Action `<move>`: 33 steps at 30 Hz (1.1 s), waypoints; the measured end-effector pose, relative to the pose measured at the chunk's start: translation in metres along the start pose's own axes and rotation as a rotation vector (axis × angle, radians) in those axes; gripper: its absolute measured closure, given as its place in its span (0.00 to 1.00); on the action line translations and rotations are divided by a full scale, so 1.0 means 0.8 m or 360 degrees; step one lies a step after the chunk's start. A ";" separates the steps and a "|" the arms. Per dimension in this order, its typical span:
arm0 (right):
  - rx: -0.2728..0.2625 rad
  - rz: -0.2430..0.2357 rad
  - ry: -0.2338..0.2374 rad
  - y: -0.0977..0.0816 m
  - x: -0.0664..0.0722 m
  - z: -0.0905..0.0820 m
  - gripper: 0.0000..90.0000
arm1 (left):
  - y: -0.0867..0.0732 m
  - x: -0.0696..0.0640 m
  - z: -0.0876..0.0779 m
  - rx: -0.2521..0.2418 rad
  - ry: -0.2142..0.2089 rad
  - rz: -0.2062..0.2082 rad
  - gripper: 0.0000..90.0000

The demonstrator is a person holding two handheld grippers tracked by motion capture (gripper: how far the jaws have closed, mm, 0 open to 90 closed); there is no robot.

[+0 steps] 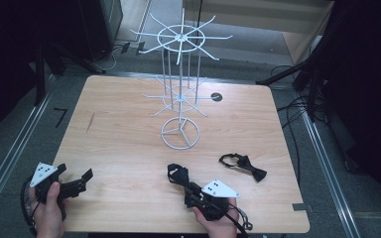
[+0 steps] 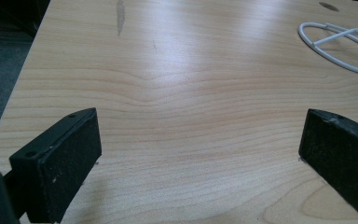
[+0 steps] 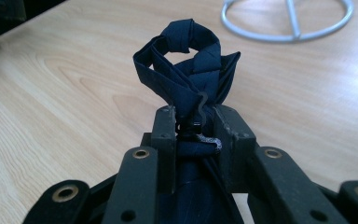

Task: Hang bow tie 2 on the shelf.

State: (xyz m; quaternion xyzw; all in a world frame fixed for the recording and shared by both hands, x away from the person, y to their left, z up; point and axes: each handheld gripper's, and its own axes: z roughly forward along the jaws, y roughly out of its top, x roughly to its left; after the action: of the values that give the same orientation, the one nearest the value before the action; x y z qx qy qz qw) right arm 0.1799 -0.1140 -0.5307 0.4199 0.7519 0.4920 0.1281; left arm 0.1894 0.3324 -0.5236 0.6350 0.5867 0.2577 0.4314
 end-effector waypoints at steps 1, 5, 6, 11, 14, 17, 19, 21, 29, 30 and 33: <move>-0.0019 -0.0003 -0.0005 0.003 0.000 -0.003 0.80 | 0.000 0.000 0.000 0.0000 0.0000 0.0000 0.00; -0.0067 -0.0032 -0.0020 0.008 0.002 -0.011 0.80 | 0.000 0.000 0.000 -0.0002 -0.0002 -0.0002 0.00; -0.0067 -0.0032 -0.0020 0.008 0.002 -0.011 0.80 | 0.000 0.000 0.000 -0.0002 -0.0002 -0.0002 0.00; -0.0112 -0.0056 -0.0037 0.015 0.003 -0.017 0.80 | 0.000 0.000 0.000 -0.0001 -0.0001 -0.0003 0.00; -0.0142 -0.0065 -0.0045 0.020 0.002 -0.023 0.80 | 0.000 0.000 0.000 0.0000 -0.0002 0.0003 0.00; -0.0166 -0.0067 -0.0053 0.025 0.000 -0.029 0.80 | 0.000 0.000 0.000 -0.0004 -0.0001 0.0005 0.00; -0.0186 -0.0071 -0.0058 0.029 -0.001 -0.033 0.80 | 0.000 0.000 0.000 -0.0002 -0.0004 0.0001 0.00; -0.0209 -0.0070 -0.0060 0.034 -0.002 -0.036 0.80 | 0.000 -0.001 0.000 -0.0004 -0.0002 0.0004 0.00; -0.0269 -0.0068 -0.0083 0.050 -0.001 -0.046 0.80 | -0.001 -0.001 -0.001 -0.0011 -0.0004 0.0000 0.00; -0.0276 -0.0070 -0.0085 0.052 -0.001 -0.047 0.80 | -0.001 -0.001 -0.001 -0.0014 -0.0005 0.0000 0.00; -0.0299 -0.0069 -0.0085 0.057 -0.001 -0.049 0.80 | -0.001 -0.001 -0.001 -0.0015 -0.0003 0.0001 0.00</move>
State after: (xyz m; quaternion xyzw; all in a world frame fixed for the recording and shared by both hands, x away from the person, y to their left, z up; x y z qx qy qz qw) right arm 0.1797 -0.1320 -0.4734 0.4026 0.7076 0.5461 0.1977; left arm 0.1885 0.3317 -0.5238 0.6335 0.5849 0.2598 0.4348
